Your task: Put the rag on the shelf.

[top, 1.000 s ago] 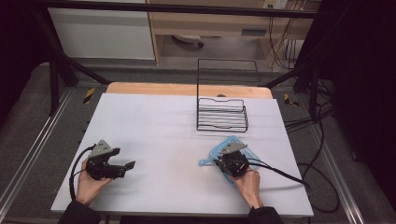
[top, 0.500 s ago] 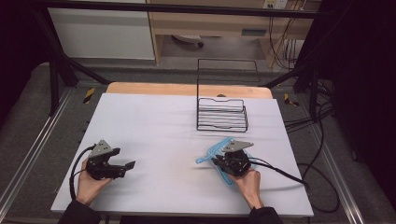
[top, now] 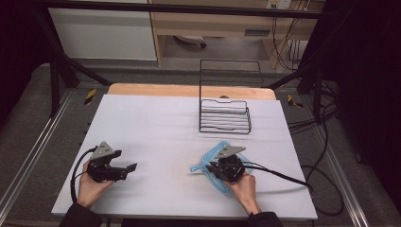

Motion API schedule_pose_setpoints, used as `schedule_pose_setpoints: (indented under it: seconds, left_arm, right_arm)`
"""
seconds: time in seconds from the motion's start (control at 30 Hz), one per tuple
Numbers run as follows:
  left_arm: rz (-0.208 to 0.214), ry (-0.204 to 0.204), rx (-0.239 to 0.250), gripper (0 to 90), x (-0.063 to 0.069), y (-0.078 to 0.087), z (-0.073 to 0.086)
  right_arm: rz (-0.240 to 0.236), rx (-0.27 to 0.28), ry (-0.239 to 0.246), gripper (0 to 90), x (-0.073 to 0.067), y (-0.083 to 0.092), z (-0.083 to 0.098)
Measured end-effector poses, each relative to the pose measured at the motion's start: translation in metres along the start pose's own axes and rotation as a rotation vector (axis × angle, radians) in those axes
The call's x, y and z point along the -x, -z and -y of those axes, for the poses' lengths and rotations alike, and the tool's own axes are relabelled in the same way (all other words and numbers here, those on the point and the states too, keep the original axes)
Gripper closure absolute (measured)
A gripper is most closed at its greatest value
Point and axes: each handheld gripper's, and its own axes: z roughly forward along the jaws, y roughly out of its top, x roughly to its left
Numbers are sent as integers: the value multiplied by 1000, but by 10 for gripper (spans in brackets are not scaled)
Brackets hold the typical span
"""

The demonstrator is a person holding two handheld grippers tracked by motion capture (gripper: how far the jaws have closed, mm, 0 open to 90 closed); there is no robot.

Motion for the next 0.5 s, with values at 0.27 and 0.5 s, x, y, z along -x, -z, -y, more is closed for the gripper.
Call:
schedule_pose_setpoints:
  seconds: [0.27,0.5]
  left_arm:
    - [1,1,-1,147,0,0,0]
    - [1,2,-1,147,0,0,0]
  right_arm:
    - [-6,-3,9,608,-7,-12,7]
    - [71,-16,95,519,-21,-18,7]
